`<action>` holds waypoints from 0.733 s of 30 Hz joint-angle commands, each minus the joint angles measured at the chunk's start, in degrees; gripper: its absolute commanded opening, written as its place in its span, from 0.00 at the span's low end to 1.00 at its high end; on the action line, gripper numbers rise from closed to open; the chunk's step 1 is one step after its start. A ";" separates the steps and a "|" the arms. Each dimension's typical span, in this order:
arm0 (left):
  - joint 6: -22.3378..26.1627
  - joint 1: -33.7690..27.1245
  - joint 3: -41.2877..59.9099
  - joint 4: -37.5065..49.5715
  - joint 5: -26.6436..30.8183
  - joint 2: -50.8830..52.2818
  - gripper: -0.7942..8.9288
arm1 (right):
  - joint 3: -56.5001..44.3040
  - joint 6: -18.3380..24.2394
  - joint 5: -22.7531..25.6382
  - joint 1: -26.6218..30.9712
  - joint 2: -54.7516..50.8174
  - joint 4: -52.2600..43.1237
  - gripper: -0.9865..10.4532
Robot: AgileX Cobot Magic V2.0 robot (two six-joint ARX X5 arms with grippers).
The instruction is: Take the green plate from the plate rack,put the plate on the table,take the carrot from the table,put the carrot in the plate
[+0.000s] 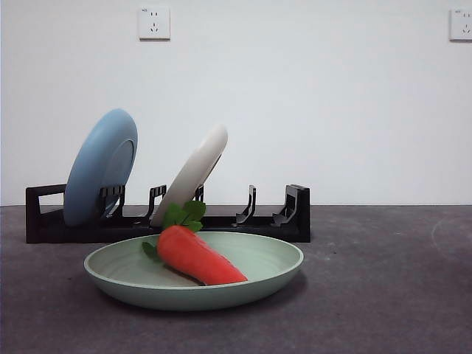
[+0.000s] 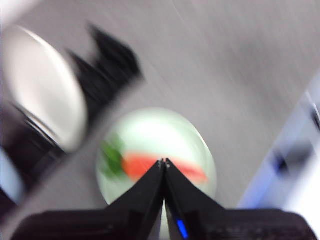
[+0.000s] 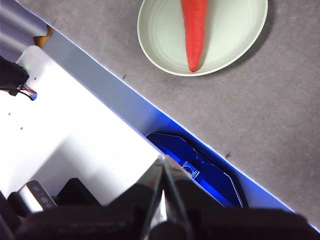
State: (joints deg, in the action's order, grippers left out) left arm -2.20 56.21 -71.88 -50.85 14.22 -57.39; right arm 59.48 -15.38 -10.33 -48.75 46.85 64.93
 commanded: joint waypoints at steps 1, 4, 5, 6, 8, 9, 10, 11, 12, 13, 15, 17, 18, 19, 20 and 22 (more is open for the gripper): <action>5.51 -8.26 0.31 8.00 -1.09 2.32 0.08 | -0.07 0.26 0.15 -0.07 -0.15 -0.11 0.09; 6.97 -18.80 0.35 14.01 -6.80 5.11 0.08 | -0.07 0.26 0.15 -0.07 -0.15 -0.11 0.09; 6.99 -22.14 0.39 15.34 -8.52 6.21 0.08 | -0.07 0.26 0.15 -0.07 -0.15 -0.11 0.09; 6.99 -24.90 0.55 16.24 -9.64 7.19 0.08 | -0.07 0.26 0.15 -0.07 -0.15 -0.11 0.09; 7.10 -30.80 1.31 17.49 -10.86 9.70 0.08 | -0.07 0.26 0.15 -0.07 -0.17 -0.11 0.09; 7.45 -33.14 1.88 17.97 -10.93 10.88 0.08 | -0.07 0.26 0.15 -0.07 -0.15 -0.11 0.09; 7.93 -35.30 2.64 18.49 -10.93 12.31 0.08 | -0.07 0.26 0.15 -0.07 -0.15 -0.11 0.09; 8.59 -37.66 3.85 19.47 -10.93 14.05 0.08 | -0.07 0.26 0.15 -0.07 -0.15 -0.11 0.09; 9.11 -39.85 5.42 20.85 -10.91 15.87 0.08 | -0.07 0.26 0.15 -0.07 -0.15 -0.11 0.09; 9.62 -41.64 7.06 22.40 -10.91 17.51 0.08 | -0.07 0.26 0.15 -0.07 -0.15 -0.11 0.09; 9.97 -45.42 11.93 26.99 -10.84 21.55 0.08 | -0.07 0.26 0.15 -0.07 -0.15 -0.11 0.09; 9.97 -48.63 17.84 32.17 -10.78 25.66 0.08 | -0.07 0.26 0.15 -0.07 -0.15 -0.11 0.09; 9.94 -49.81 20.55 34.49 -10.73 27.36 0.08 | -0.07 0.26 0.15 -0.07 -0.15 -0.11 0.09; 9.92 -50.86 23.37 36.92 -10.71 28.98 0.08 | -0.07 0.26 0.15 -0.07 -0.15 -0.11 0.09; 9.84 -52.04 27.17 39.95 -10.73 30.99 0.08 | -0.07 0.26 0.15 -0.07 -0.15 -0.11 0.09; 9.31 -53.42 32.72 43.50 -10.75 33.79 0.08 | -0.07 0.26 0.15 -0.07 -0.15 -0.11 0.09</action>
State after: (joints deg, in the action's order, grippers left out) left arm 6.90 3.25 -42.41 -8.16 3.66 -24.18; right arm 59.48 -15.38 -10.33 -48.75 46.78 64.93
